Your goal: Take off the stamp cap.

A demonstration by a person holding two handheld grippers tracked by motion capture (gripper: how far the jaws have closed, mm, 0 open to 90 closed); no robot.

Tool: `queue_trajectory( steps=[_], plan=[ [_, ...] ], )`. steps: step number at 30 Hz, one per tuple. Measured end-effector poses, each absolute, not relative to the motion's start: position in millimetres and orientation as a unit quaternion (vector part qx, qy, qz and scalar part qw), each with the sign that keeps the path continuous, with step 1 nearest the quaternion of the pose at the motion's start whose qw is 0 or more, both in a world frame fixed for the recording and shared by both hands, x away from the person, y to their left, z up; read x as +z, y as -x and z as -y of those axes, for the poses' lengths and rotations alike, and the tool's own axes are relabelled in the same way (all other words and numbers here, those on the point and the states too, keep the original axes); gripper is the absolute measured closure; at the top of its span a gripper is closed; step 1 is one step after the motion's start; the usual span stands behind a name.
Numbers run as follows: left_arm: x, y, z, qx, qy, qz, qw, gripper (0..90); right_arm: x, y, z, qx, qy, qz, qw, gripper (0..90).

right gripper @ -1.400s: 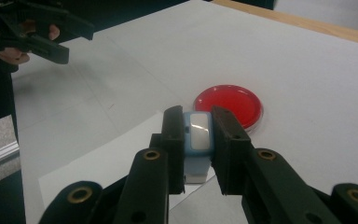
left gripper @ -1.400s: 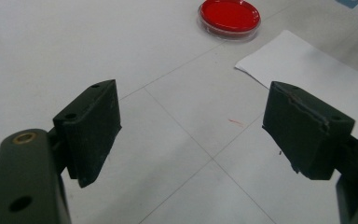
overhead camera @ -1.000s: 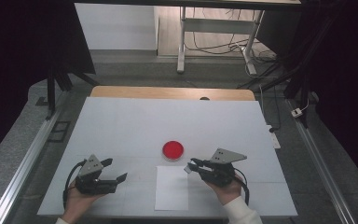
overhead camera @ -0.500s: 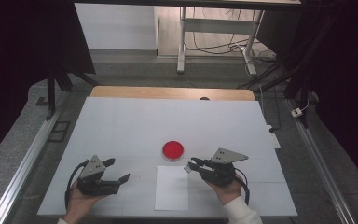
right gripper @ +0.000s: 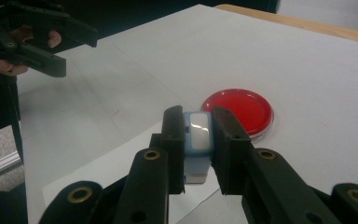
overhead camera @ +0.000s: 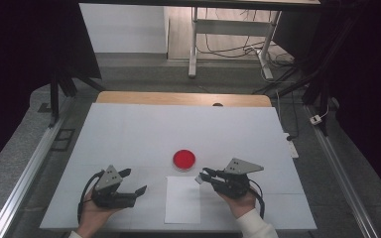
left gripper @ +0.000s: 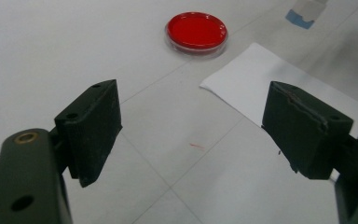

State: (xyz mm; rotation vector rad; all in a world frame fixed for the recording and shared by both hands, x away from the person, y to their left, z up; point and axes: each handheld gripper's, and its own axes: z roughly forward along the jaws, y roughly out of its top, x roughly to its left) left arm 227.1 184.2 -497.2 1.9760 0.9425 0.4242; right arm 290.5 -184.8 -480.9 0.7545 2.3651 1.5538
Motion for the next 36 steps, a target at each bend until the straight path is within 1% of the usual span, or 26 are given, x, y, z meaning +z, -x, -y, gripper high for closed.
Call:
queue_trajectory(
  steps=[11, 20, 36],
  plan=[
    [-485.5, -228.6, -170.9, 0.173, -0.798, -0.366, 0.448, 19.7, -480.1, -289.1, 180.2, 0.535, -0.249, -0.8, 0.11, 75.5],
    [-481.6, -234.1, -149.7, 0.164, -0.794, -0.359, 0.462, 19.9, -477.0, -286.8, 176.1, 0.534, -0.242, -0.802, 0.11, 75.5],
    [-492.3, -242.1, -111.8, 0.16, -0.824, -0.319, 0.44, 20.0, -480.6, -285.6, 165.3, 0.532, -0.237, -0.806, 0.102, 75.5]
  ],
)
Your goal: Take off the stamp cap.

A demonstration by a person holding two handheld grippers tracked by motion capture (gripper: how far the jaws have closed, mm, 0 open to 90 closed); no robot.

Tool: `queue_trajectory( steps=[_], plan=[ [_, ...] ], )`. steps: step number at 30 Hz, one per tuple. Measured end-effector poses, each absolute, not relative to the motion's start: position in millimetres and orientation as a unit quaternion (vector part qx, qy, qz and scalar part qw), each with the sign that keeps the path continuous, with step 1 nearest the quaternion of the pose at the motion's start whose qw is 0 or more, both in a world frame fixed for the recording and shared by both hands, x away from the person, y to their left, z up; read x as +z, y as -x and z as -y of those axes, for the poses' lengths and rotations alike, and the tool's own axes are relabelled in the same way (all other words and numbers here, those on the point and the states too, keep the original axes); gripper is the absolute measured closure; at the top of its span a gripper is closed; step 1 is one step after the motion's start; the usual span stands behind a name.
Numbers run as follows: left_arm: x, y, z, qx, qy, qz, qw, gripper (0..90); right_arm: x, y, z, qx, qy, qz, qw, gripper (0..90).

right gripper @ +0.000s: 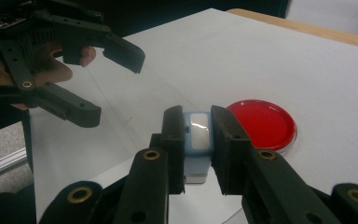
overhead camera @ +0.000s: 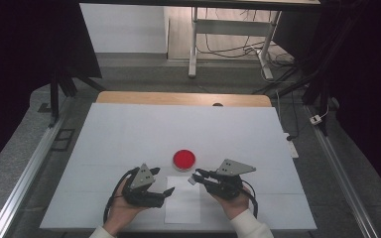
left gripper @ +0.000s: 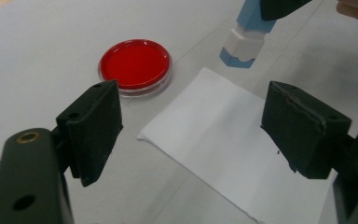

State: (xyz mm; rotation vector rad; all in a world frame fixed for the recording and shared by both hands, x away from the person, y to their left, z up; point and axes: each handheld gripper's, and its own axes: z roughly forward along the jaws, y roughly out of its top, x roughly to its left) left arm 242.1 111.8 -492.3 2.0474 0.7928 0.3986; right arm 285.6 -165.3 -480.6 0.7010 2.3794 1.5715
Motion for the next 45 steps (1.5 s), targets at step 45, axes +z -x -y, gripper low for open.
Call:
queue_trajectory(
  steps=[45],
  plan=[
    [-508.7, -239.9, -58.6, 0.204, -0.834, -0.3, 0.416, 26.4, -478.4, -277.5, 162.5, 0.568, -0.26, -0.775, 0.099, 75.5]
  ],
)
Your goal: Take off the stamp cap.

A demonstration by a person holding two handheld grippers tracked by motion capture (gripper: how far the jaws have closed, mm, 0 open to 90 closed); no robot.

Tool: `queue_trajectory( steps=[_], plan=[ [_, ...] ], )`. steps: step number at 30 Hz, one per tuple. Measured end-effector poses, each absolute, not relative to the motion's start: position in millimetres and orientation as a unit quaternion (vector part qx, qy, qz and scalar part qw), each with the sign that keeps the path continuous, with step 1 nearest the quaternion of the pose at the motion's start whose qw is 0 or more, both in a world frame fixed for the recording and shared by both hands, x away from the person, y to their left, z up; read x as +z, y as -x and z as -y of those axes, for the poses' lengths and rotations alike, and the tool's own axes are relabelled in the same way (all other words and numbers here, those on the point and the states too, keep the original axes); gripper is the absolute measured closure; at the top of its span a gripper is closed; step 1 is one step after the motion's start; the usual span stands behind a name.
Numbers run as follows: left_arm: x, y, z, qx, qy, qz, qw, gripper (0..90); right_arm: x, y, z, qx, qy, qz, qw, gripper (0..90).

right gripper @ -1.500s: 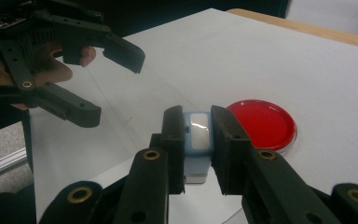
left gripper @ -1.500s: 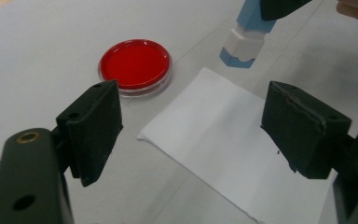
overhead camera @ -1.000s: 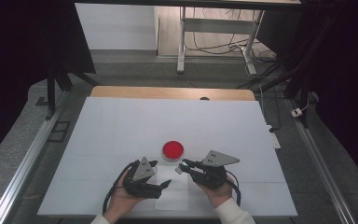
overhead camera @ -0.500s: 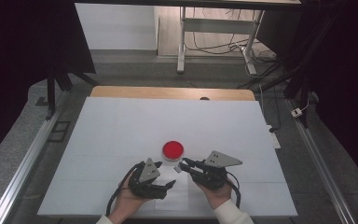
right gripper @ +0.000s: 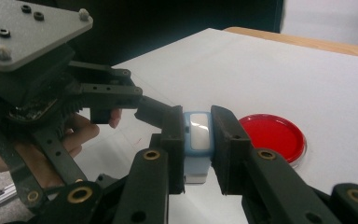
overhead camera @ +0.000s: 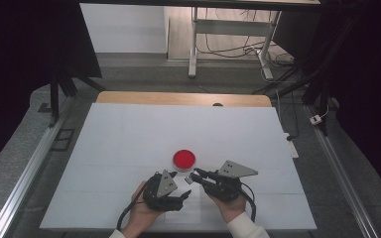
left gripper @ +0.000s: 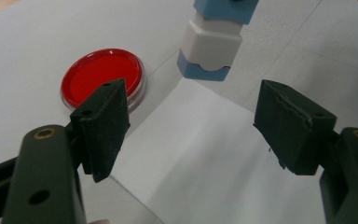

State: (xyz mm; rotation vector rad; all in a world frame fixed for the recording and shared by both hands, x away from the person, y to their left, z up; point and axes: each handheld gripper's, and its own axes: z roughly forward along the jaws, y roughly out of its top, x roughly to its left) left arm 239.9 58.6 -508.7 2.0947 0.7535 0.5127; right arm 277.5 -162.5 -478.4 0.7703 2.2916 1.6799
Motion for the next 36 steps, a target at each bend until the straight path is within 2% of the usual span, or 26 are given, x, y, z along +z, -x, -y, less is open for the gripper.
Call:
queue_trajectory(
  steps=[8, 19, 36],
  plan=[
    [-510.7, -240.3, -53.3, 0.227, -0.837, -0.289, 0.406, 28.3, -479.4, -278.2, 164.9, 0.569, -0.268, -0.771, 0.099, 75.5],
    [-510.9, -244.2, -52.4, 0.233, -0.832, -0.29, 0.412, 31.8, -480.8, -276.8, 159.9, 0.568, -0.272, -0.771, 0.093, 75.5],
    [-514.2, -246.2, -47.1, 0.233, -0.838, -0.279, 0.408, 47.4, -482.8, -277.5, 159.4, 0.572, -0.28, -0.766, 0.087, 75.5]
  ],
)
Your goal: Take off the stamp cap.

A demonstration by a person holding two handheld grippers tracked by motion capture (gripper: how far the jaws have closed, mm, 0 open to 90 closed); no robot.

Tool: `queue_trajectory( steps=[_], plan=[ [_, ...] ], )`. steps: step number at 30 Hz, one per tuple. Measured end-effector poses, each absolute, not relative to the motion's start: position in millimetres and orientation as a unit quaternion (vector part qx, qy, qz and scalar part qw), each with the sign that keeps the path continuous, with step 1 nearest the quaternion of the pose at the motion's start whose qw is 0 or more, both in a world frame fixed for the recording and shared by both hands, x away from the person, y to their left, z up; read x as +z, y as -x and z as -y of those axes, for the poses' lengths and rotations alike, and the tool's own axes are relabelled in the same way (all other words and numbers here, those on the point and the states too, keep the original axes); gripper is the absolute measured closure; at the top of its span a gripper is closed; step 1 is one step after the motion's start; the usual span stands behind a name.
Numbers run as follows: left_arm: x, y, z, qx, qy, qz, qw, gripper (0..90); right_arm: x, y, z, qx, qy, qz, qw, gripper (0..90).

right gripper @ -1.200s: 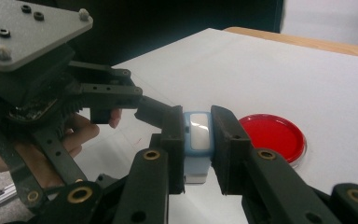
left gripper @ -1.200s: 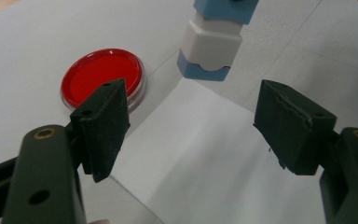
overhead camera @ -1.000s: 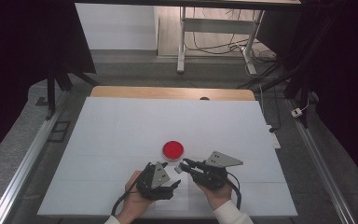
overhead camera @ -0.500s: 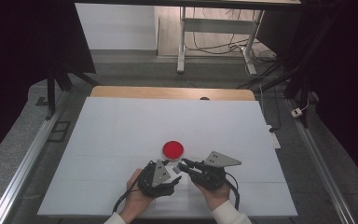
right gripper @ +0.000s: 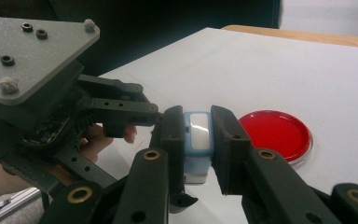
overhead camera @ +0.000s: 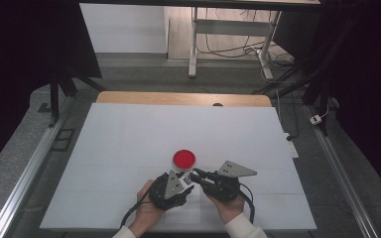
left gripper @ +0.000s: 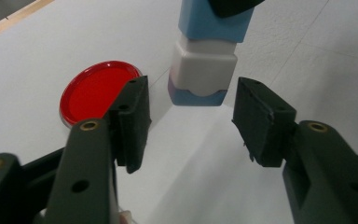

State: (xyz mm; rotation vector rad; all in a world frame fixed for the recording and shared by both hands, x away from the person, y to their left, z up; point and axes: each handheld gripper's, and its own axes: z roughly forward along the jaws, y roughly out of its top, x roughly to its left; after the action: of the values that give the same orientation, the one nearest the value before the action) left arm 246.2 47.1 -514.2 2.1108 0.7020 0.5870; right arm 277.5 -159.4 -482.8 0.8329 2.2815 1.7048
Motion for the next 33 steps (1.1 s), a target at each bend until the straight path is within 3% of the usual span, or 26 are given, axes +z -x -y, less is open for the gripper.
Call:
queue_trajectory(
  steps=[15, 33],
  plan=[
    [-515.5, -244.9, -44.5, 0.241, -0.84, -0.27, 0.404, 58.7, -483.3, -277.4, 159.8, 0.576, -0.282, -0.762, 0.086, 75.5],
    [-516.2, -244.8, -43.6, 0.25, -0.84, -0.268, 0.399, 63.0, -483.7, -277.6, 160.5, 0.577, -0.287, -0.76, 0.082, 75.4]
  ],
)
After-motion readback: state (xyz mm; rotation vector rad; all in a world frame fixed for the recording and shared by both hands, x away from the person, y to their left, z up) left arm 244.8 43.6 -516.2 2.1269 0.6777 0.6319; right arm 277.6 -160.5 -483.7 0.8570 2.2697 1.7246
